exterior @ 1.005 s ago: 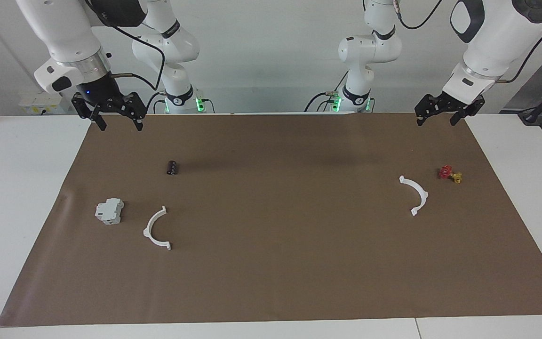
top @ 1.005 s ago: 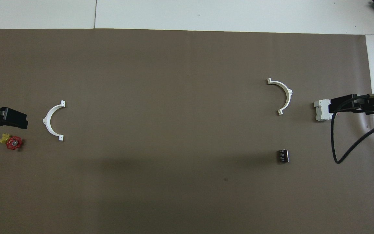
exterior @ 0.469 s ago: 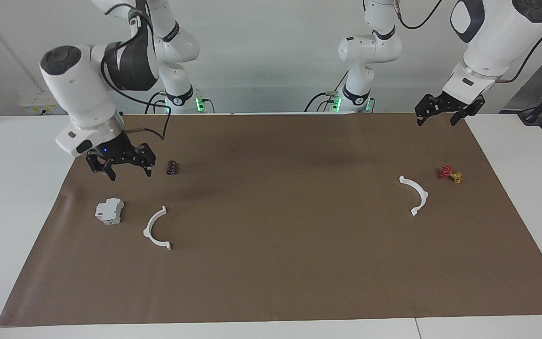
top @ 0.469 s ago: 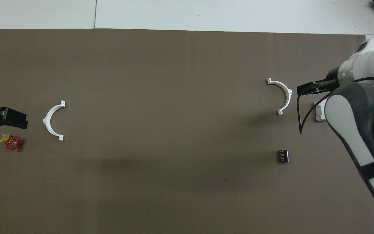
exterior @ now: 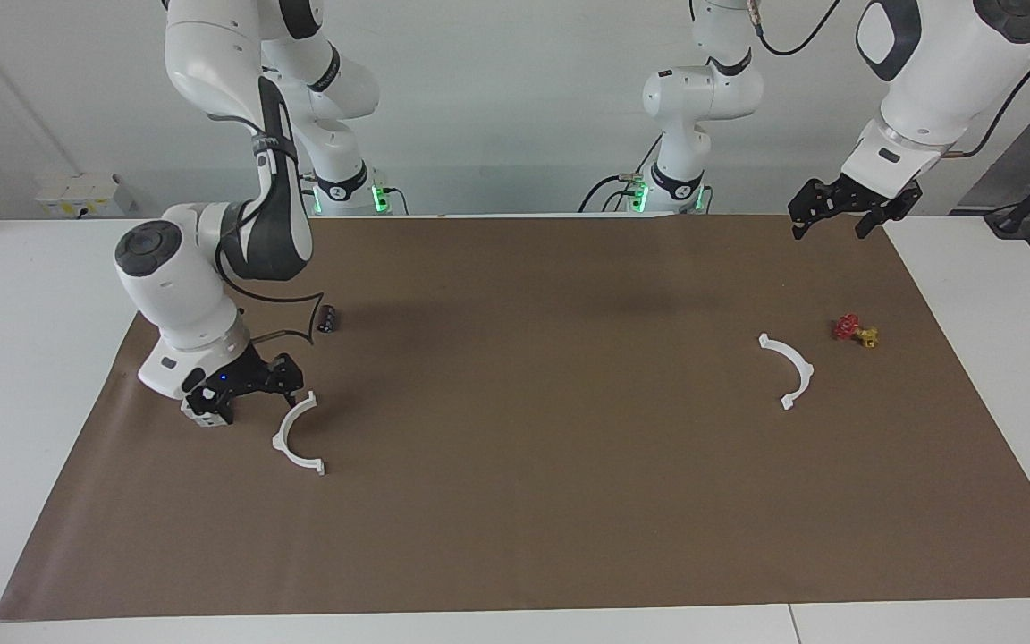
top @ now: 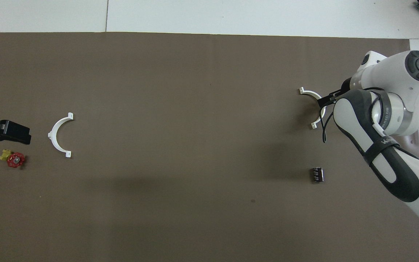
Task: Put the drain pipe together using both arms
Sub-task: 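Reach the right gripper down and grasp the white clamp half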
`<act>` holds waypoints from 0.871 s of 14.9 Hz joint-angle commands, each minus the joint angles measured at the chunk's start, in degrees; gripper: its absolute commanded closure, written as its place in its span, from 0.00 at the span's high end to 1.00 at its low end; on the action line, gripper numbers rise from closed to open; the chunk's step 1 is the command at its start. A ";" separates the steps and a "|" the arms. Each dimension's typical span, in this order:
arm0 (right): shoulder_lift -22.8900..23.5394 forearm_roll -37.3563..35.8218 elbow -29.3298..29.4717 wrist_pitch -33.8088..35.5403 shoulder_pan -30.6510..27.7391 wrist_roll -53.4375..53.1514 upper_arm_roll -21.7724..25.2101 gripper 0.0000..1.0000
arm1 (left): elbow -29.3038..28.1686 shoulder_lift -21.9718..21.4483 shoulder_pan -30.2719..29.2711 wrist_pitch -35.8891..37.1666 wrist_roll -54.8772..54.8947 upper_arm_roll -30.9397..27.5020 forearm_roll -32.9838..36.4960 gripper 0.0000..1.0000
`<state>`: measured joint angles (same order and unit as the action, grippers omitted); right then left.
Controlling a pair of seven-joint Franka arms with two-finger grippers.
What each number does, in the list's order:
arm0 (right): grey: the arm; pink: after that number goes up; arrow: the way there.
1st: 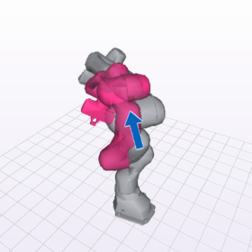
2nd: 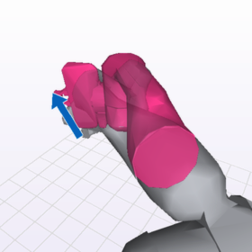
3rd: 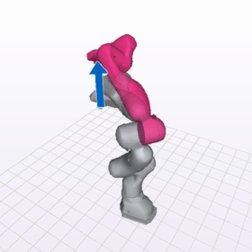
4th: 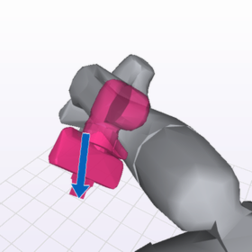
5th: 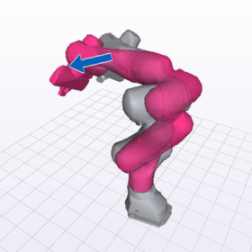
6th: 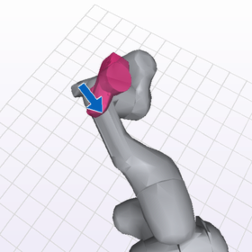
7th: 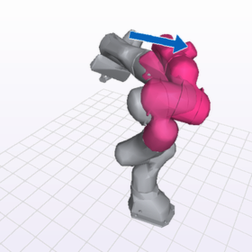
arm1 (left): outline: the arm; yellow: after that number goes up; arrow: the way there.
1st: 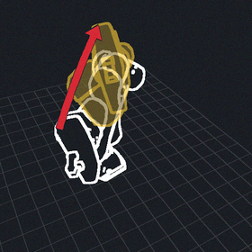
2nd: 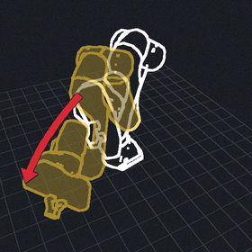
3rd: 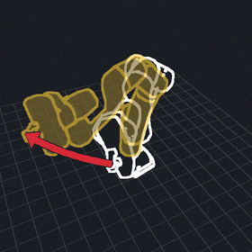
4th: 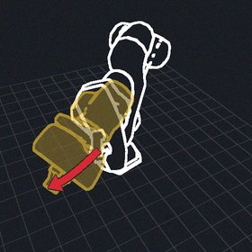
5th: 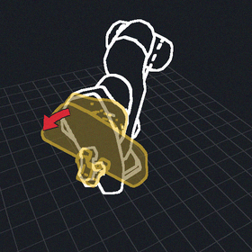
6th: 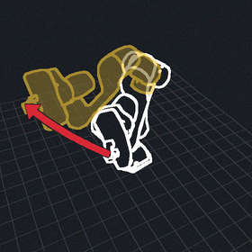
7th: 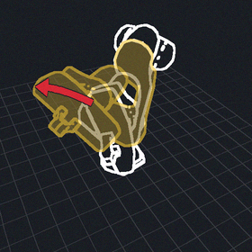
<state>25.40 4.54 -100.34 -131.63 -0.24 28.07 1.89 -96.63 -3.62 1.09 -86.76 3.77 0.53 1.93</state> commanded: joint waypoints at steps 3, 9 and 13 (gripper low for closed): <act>2.81 4.51 1.55 -2.22 -0.90 5.24 -0.66 1.00 | 0.04 -0.51 0.06 -0.16 0.72 -0.17 0.09 1.00; 3.78 5.13 -0.29 -4.34 -1.43 7.79 -0.66 0.95 | 0.04 -0.51 -0.12 -0.25 0.72 -0.17 0.09 1.00; 3.78 5.22 -1.08 -4.34 -1.43 7.79 -0.66 0.76 | 0.04 -0.51 -0.12 -0.34 0.72 -0.17 0.09 1.00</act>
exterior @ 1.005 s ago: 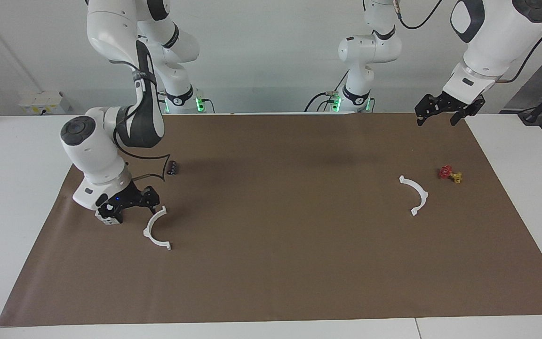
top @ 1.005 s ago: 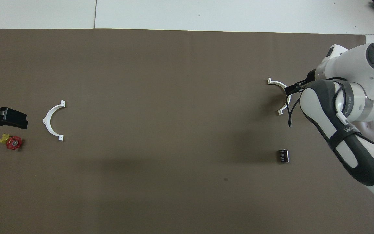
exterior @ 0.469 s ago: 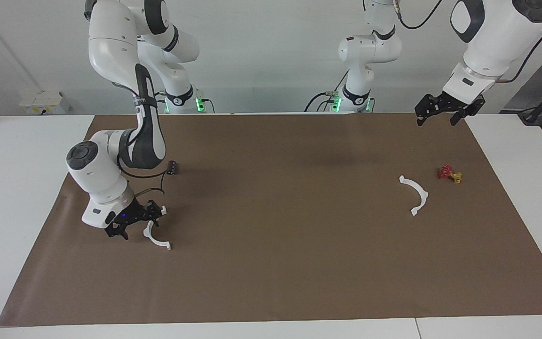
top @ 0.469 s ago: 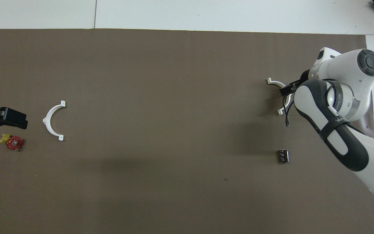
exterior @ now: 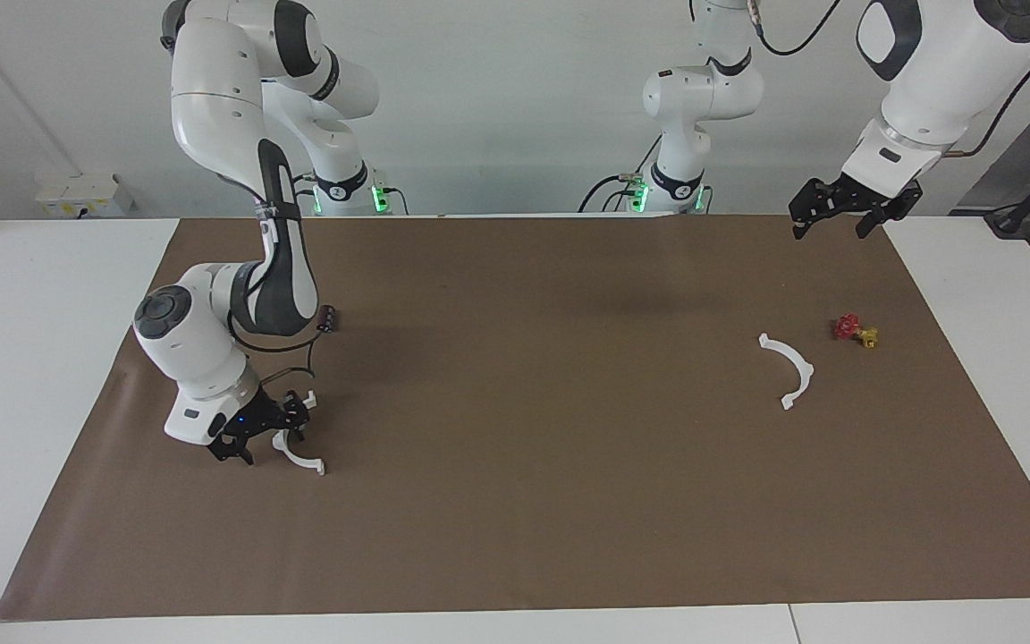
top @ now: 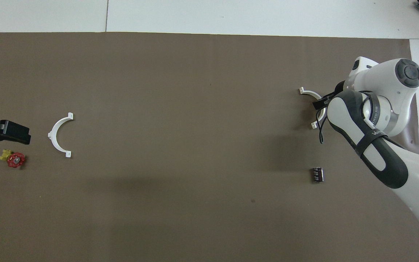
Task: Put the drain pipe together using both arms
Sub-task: 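Carry the white clamp half with the right gripper toward the table center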
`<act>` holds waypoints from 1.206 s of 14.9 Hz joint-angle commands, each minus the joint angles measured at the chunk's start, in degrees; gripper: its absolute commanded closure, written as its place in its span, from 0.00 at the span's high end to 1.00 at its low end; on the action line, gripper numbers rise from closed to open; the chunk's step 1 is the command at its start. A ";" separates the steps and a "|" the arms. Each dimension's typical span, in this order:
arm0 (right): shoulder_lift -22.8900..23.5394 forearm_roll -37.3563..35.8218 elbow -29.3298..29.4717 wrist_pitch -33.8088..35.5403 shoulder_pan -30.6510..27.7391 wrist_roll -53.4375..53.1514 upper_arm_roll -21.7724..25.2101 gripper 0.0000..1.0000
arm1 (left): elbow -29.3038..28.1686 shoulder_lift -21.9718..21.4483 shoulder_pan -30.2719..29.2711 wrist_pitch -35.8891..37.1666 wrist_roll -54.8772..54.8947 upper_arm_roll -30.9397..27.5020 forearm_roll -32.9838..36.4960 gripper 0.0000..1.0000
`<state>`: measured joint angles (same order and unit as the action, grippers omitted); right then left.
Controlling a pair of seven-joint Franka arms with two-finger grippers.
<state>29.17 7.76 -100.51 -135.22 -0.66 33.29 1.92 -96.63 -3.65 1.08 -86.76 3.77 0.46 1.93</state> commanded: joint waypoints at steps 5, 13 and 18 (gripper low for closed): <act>0.01 2.69 0.48 0.48 -1.45 2.22 -0.69 0.00 | 0.04 -0.48 -0.20 -0.34 0.72 -0.11 0.09 1.00; -1.04 1.38 7.60 9.70 3.10 -11.72 -0.60 0.00 | -0.05 -0.66 -0.29 -0.34 0.80 -0.11 0.09 1.00; -1.13 -2.49 9.28 10.51 13.73 -34.47 -0.78 0.00 | -0.05 -0.66 -0.29 -0.33 0.80 -0.11 0.09 1.00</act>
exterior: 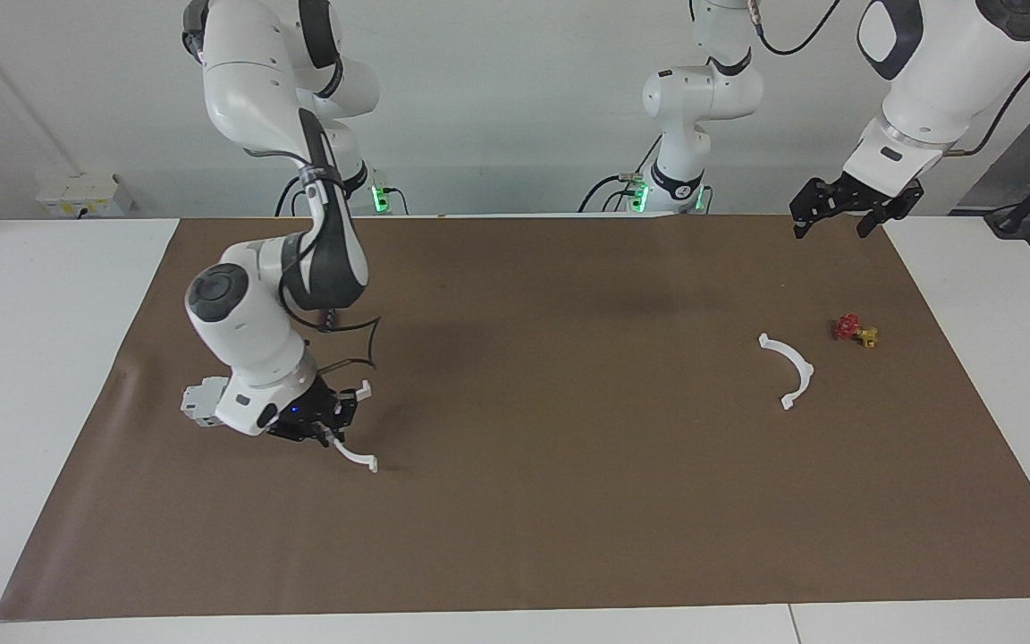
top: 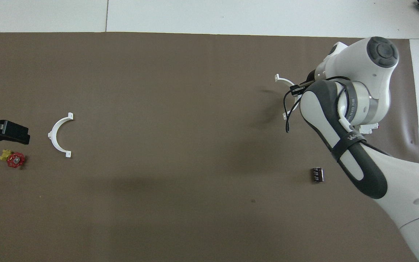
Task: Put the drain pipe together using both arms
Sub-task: 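Carry the white clamp half with the right gripper toward the table center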
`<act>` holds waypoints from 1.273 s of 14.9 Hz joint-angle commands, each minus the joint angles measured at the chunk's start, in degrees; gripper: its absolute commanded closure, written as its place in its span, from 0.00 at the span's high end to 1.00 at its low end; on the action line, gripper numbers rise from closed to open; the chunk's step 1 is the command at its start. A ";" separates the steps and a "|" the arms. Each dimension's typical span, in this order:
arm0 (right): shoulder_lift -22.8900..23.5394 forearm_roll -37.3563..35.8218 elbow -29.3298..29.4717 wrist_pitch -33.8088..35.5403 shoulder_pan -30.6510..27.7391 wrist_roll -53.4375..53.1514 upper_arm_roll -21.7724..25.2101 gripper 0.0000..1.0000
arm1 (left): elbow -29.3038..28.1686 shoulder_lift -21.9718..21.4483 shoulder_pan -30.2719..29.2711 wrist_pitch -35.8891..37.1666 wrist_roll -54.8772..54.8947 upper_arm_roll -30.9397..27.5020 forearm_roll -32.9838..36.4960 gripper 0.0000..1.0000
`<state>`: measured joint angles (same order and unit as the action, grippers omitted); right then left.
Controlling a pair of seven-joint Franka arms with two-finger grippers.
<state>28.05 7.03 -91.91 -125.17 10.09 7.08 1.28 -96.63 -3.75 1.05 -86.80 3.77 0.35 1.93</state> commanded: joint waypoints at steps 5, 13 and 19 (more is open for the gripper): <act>2.97 -5.00 1.73 -1.12 15.99 -27.36 -0.05 0.00 | -0.05 -0.55 -0.26 -0.30 0.80 0.00 0.09 1.00; 4.91 -10.19 1.29 -6.05 23.40 -39.77 -0.05 0.00 | -0.05 -0.55 -0.26 -0.21 0.63 0.35 0.09 1.00; 4.47 -12.39 -1.08 -6.05 24.63 -36.17 -0.13 0.00 | -0.05 -0.82 -0.26 -0.21 0.72 0.44 0.09 1.00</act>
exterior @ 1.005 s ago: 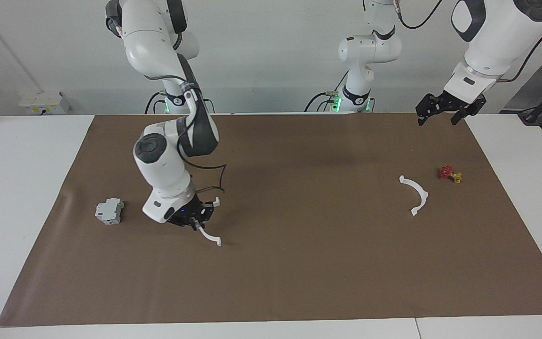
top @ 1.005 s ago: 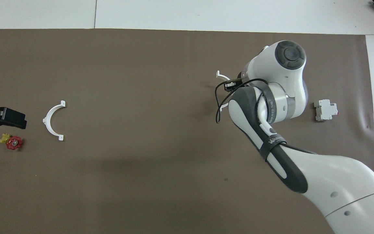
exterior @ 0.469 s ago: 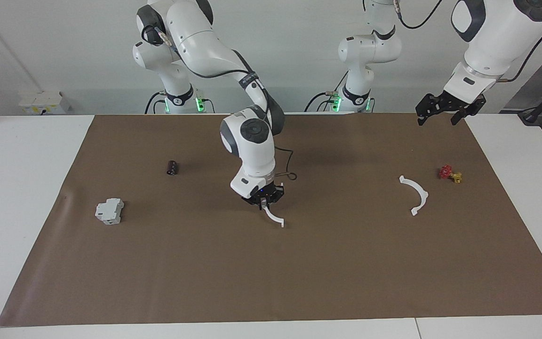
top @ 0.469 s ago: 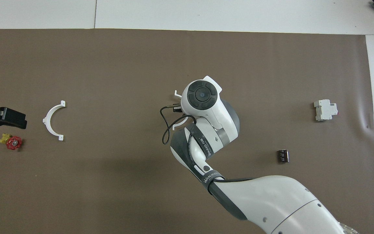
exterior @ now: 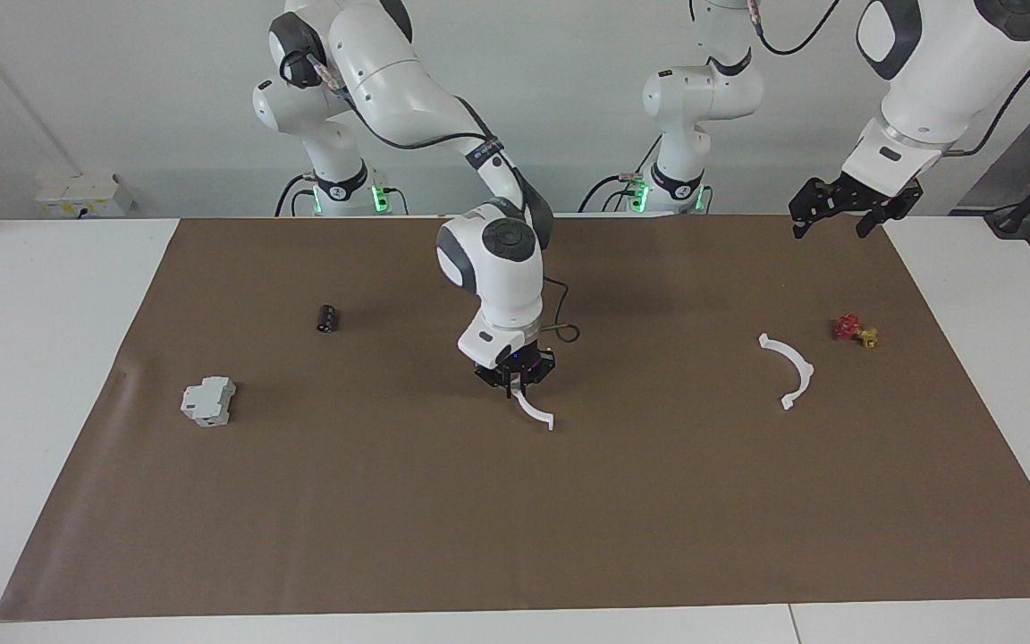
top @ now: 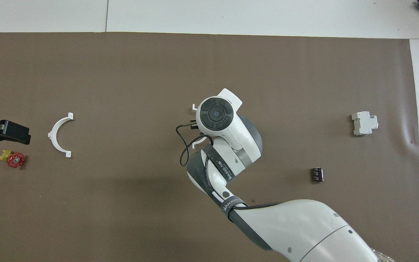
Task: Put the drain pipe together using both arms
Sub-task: 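Carry the white clamp half with the right gripper toward the table center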
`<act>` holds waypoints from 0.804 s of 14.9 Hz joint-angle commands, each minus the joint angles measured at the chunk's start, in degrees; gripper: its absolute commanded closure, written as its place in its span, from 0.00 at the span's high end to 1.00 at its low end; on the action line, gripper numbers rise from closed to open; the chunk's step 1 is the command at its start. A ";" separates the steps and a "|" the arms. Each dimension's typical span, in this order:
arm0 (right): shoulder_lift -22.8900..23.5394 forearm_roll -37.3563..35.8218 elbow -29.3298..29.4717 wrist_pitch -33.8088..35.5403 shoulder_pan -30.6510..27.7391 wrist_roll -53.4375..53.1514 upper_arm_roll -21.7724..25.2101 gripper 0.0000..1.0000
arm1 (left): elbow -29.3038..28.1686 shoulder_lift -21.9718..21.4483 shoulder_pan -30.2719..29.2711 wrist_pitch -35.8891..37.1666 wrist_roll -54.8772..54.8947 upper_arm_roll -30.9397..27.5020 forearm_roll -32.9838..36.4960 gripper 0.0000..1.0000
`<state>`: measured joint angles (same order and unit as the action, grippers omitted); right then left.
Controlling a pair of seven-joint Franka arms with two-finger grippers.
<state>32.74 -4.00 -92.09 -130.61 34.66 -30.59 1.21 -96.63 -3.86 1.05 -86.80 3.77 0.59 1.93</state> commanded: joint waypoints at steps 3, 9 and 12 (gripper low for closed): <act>-0.22 -1.36 -0.90 -0.70 0.05 1.58 -0.07 0.00 | -0.05 -0.71 -0.26 -0.30 0.72 0.12 0.09 1.00; -0.57 -1.10 -2.39 -2.28 0.67 -3.42 -0.07 0.00 | -0.22 -0.71 -0.26 -0.38 0.80 -0.15 0.09 1.00; -0.57 -1.27 -2.48 -2.28 0.75 -3.43 0.02 0.00 | -0.23 -0.71 -0.26 -0.38 0.80 -0.15 0.09 1.00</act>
<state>32.79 -4.02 -93.23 -131.20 35.28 -32.20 1.21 -96.63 -3.93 1.05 -86.81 3.77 0.47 1.93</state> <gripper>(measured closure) 0.793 0.000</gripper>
